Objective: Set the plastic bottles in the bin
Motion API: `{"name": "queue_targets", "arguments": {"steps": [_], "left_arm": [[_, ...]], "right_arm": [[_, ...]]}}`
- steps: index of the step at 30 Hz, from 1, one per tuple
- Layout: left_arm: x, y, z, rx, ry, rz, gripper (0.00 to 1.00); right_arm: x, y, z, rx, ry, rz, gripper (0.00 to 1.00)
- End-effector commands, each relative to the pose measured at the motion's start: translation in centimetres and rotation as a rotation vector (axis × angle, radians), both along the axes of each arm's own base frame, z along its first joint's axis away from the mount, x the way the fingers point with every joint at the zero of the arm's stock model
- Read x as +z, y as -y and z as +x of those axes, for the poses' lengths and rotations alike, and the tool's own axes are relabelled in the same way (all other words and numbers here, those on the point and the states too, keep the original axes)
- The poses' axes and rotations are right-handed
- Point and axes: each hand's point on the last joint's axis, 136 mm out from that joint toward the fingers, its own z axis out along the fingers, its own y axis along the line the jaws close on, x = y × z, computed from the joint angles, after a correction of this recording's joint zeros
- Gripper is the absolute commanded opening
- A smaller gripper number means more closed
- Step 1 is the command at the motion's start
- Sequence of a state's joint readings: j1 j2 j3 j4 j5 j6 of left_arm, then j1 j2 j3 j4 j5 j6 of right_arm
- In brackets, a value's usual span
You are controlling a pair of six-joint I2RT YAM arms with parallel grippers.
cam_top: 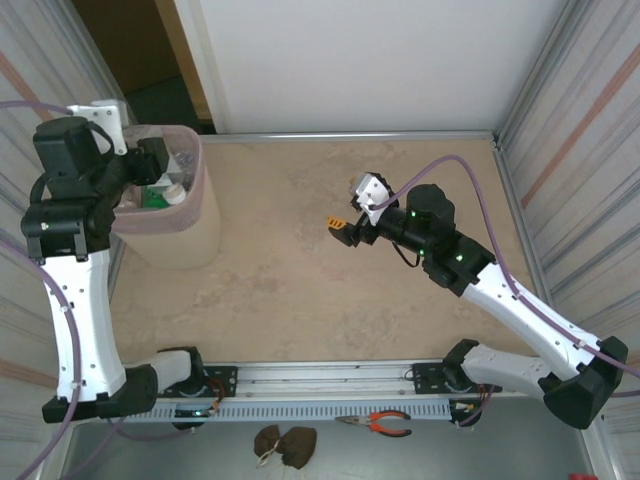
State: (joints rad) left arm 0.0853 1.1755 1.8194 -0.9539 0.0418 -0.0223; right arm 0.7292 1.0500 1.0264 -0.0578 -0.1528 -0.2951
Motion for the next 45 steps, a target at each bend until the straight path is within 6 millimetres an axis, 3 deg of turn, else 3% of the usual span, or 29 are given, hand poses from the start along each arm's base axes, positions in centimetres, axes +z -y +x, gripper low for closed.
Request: {"name": "queue_targets", "arguments": {"steps": [1,18,24,28,32,35,45], "left_arm": [[-0.8,-1.6,-0.6,0.038,-0.017,0.074,0.55],[-10.9,-1.7,1.6,0.023,-0.19,0.001,0.54],[-16.0,-1.4,2.0,0.02,-0.239,-0.04,0.53],[-19.1,-1.2,2.0,0.012,-0.256,-0.051,0.57],[-20.7,-0.9,1.8,0.002,-0.268,-0.066,0.6],[-19.7,-0.5,1.7,-0.018,-0.244,-0.077,0.66],[-9.3,0.4,1.2,-0.07,-0.072,-0.06,0.79]], "right_arm": [[0.1,0.0,-0.3,0.001,-0.006,0.008,0.84],[-0.6,-0.1,0.0,-0.004,-0.011,-0.016,0.84],[-0.9,-0.1,0.2,-0.01,-0.014,-0.02,0.85],[-0.8,-0.1,0.1,-0.008,-0.016,-0.022,0.85],[-0.8,-0.2,0.2,-0.009,-0.015,-0.023,0.85],[-0.6,-0.3,0.2,-0.004,-0.019,-0.021,0.85],[0.1,-0.2,0.0,0.001,-0.014,-0.012,0.85]]}}
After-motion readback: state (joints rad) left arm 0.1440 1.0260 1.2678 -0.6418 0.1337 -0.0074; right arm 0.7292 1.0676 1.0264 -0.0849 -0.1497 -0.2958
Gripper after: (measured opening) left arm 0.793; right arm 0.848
